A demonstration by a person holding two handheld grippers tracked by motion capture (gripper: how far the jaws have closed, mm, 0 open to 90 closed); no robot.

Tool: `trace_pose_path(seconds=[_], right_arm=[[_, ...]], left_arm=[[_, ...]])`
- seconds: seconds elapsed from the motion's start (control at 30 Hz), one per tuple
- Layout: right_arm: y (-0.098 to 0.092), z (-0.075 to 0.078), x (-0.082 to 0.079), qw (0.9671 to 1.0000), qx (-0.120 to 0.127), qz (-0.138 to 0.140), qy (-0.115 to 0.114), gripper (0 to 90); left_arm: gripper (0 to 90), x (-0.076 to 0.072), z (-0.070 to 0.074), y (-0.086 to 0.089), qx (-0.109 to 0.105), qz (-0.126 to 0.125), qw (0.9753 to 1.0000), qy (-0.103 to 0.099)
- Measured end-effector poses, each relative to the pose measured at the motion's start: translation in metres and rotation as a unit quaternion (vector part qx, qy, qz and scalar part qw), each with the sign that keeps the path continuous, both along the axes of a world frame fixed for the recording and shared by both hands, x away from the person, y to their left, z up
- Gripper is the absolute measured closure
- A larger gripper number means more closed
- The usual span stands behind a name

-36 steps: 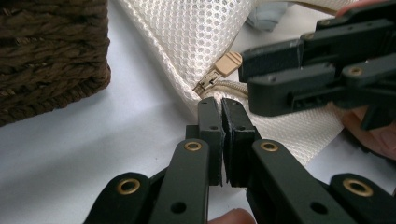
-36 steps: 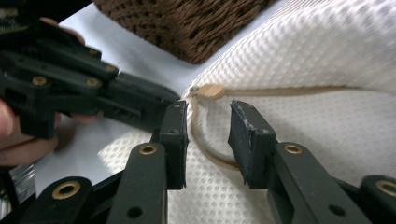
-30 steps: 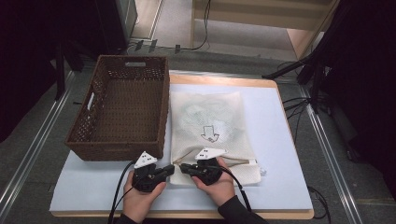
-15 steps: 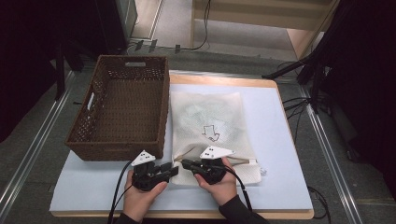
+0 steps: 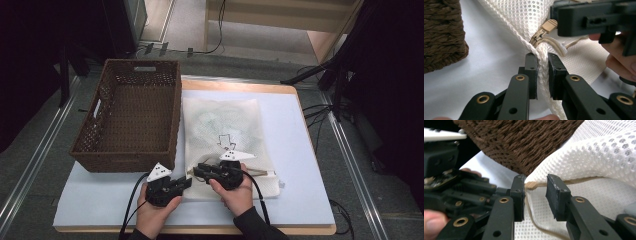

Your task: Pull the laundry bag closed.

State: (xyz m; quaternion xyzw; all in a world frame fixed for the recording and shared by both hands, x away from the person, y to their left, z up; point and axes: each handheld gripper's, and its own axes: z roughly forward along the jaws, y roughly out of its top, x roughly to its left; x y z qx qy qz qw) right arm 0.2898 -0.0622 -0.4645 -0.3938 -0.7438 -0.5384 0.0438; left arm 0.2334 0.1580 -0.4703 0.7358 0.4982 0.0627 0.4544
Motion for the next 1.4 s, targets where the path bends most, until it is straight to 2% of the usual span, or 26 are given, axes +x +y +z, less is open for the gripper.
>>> trace_pose_path(seconds=[0.07, 0.17, 0.27, 0.43, 0.57, 0.63, 0.7, 0.8, 0.9, 1.0, 1.1, 1.2, 1.33, 1.4], right_arm=[[0.002, 0.0, 0.002, 0.9999, 0.005, 0.002, 0.011, 69.0], [0.008, 0.0, 0.003, 0.9998, -0.002, 0.01, 0.019, 73.1], [0.009, 0.0, 0.001, 0.9996, -0.007, 0.018, 0.018, 79.0], [0.009, 0.002, -0.002, 0.9995, 0.0, 0.03, 0.01, 87.3], [0.01, 0.0, -0.002, 0.9993, -0.008, 0.035, 0.011, 87.7], [0.01, 0.0, -0.002, 0.9993, -0.009, 0.035, 0.012, 87.7], [0.009, -0.001, -0.002, 0.9993, -0.01, 0.035, 0.012, 87.7], [0.01, -0.001, -0.002, 0.9993, -0.004, 0.034, 0.012, 86.3], [0.012, -0.003, -0.001, 0.9992, -0.005, 0.032, 0.021, 84.1], [0.012, -0.004, -0.001, 0.9991, -0.004, 0.034, 0.024, 87.3], [0.011, -0.002, -0.002, 0.9992, -0.004, 0.036, 0.016, 87.7], [0.012, -0.003, -0.003, 0.9991, -0.006, 0.039, 0.017, 87.8], [0.013, -0.003, -0.003, 0.999, -0.009, 0.04, 0.016, 87.8], [0.012, -0.003, -0.003, 0.9991, -0.012, 0.039, 0.01, 87.8]], left_arm=[[79.7, 0.0, 0.0, 0.0, 0.002, 0.001, 1.0, 0.0], [79.3, 0.0, 0.0, 0.0, -0.001, 0.004, 1.0, 0.001], [78.3, 0.0, 0.0, 0.001, 0.0, 0.006, 1.0, 0.004], [75.6, 0.001, 0.001, 0.004, -0.011, 0.013, 0.9998, 0.008], [71.8, 0.002, 0.0, 0.005, -0.012, 0.018, 0.9997, 0.012], [71.7, 0.002, -0.001, 0.007, -0.022, 0.023, 0.9994, 0.016], [74.2, 0.002, -0.001, 0.008, -0.031, 0.025, 0.9991, 0.018], [81.4, 0.001, -0.002, 0.007, -0.024, 0.021, 0.9994, 0.011], [83.7, 0.0, -0.001, 0.005, -0.018, 0.018, 0.9997, 0.005], [82.4, 0.001, -0.001, 0.007, -0.028, 0.02, 0.9994, 0.01], [76.7, 0.002, -0.001, 0.008, -0.038, 0.029, 0.9987, 0.014], [74.8, 0.003, -0.001, 0.01, -0.047, 0.036, 0.9981, 0.014], [83.8, 0.003, -0.002, 0.011, -0.041, 0.033, 0.9985, 0.011], [85.2, 0.002, -0.002, 0.011, -0.04, 0.031, 0.9987, 0.007]])
